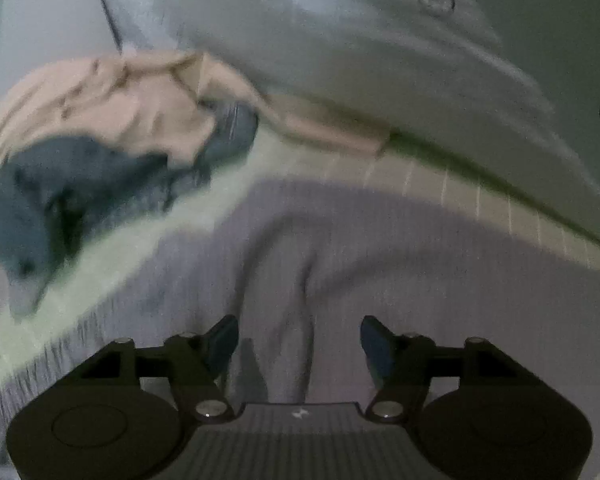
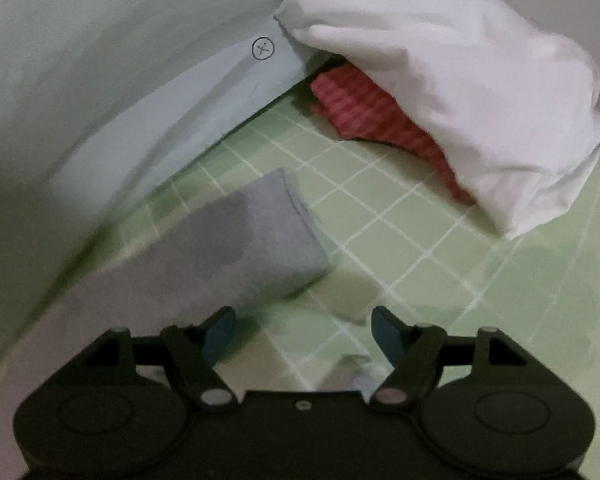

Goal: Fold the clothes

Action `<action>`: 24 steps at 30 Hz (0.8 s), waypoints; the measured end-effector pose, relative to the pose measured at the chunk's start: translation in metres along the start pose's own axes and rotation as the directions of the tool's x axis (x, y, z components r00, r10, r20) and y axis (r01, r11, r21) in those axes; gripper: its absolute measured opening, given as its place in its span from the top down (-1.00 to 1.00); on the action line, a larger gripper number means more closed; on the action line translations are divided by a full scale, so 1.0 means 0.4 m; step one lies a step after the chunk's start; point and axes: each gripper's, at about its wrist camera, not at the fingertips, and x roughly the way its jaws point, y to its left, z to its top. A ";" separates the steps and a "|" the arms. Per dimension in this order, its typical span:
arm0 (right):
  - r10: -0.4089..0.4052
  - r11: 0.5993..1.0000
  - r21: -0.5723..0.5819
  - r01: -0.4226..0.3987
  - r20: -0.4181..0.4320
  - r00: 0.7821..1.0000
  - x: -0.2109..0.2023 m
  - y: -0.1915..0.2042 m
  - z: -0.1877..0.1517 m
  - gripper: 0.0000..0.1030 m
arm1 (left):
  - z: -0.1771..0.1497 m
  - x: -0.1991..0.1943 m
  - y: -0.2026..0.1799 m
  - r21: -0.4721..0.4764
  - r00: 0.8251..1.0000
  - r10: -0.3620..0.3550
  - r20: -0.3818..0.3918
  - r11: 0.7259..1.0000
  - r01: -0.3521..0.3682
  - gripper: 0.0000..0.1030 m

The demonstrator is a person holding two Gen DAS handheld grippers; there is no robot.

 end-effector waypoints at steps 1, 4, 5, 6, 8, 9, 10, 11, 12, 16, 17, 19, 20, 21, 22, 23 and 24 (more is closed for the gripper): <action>0.029 0.999 0.020 -0.029 -0.003 1.000 -0.001 0.000 0.000 -0.46 | -0.018 0.005 0.003 0.002 1.000 0.003 -0.018 1.000 -0.003 -0.39; 0.096 0.995 0.029 -0.095 -0.031 0.995 0.007 0.026 -0.008 -0.46 | -0.057 0.014 0.007 0.009 0.999 0.027 -0.046 1.000 -0.027 -0.43; 0.115 0.993 0.028 -0.114 -0.042 0.992 0.011 0.037 -0.011 -0.45 | -0.066 0.015 0.009 0.006 0.998 0.032 -0.049 0.999 -0.032 -0.52; 0.135 0.991 0.028 -0.133 -0.053 0.989 0.015 0.047 -0.014 -0.42 | -0.073 0.018 0.012 -0.001 0.998 0.032 -0.053 0.999 -0.032 -0.54; 0.141 0.990 0.023 -0.140 -0.069 0.988 0.027 0.073 -0.014 -0.34 | -0.075 0.024 0.020 -0.017 0.998 0.023 -0.062 1.000 -0.025 -0.60; 0.133 0.991 0.020 -0.132 -0.074 0.988 0.036 0.088 -0.012 -0.21 | -0.073 0.027 0.023 -0.018 0.998 0.022 -0.064 1.000 -0.023 -0.62; 0.125 0.992 0.016 -0.124 -0.079 0.989 0.045 0.101 -0.006 0.21 | -0.072 0.031 0.025 -0.016 0.998 0.022 -0.065 1.000 -0.023 -0.68; 0.107 0.994 -0.005 -0.108 -0.084 0.991 0.057 0.122 0.010 0.50 | -0.070 0.034 0.028 -0.015 0.998 0.022 -0.067 1.000 -0.023 -0.71; 0.090 0.995 -0.026 -0.092 -0.088 0.992 0.068 0.143 0.026 0.94 | -0.069 0.037 0.030 -0.016 0.997 0.021 -0.068 1.000 -0.022 -0.73; -0.010 0.962 -0.273 0.011 0.004 1.000 0.085 0.288 0.096 0.94 | -0.072 0.043 0.042 -0.044 0.997 0.008 -0.072 0.999 -0.012 -0.79; -0.037 0.904 -0.421 0.071 0.089 0.995 0.081 0.358 0.099 0.94 | -0.072 0.044 0.044 -0.050 0.997 0.006 -0.073 0.999 -0.009 -0.81; -0.016 0.756 -0.641 0.133 0.185 0.983 0.085 0.471 0.071 0.94 | -0.071 0.046 0.045 -0.057 0.997 0.004 -0.073 0.998 -0.008 -0.83; 0.036 0.692 -0.714 0.104 0.178 0.983 0.089 0.520 0.048 0.94 | -0.071 0.047 0.045 -0.059 0.997 0.004 -0.073 0.998 -0.008 -0.85; 0.097 0.659 -0.751 0.041 0.139 0.985 0.091 0.548 0.027 0.89 | -0.070 0.048 0.045 -0.062 0.997 0.004 -0.074 0.998 -0.008 -0.85; 0.152 0.640 -0.767 -0.040 0.075 0.986 0.089 0.560 0.003 0.68 | -0.070 0.048 0.045 -0.065 0.997 0.004 -0.074 0.998 -0.009 -0.85; 0.205 0.617 -0.778 -0.122 0.010 0.979 0.086 0.572 -0.020 0.50 | -0.071 0.048 0.045 -0.066 0.997 0.006 -0.073 0.998 -0.011 -0.86; 0.254 0.594 -0.780 -0.197 -0.050 0.966 0.083 0.582 -0.042 0.22 | -0.072 0.048 0.045 -0.068 0.997 0.008 -0.072 0.998 -0.013 -0.87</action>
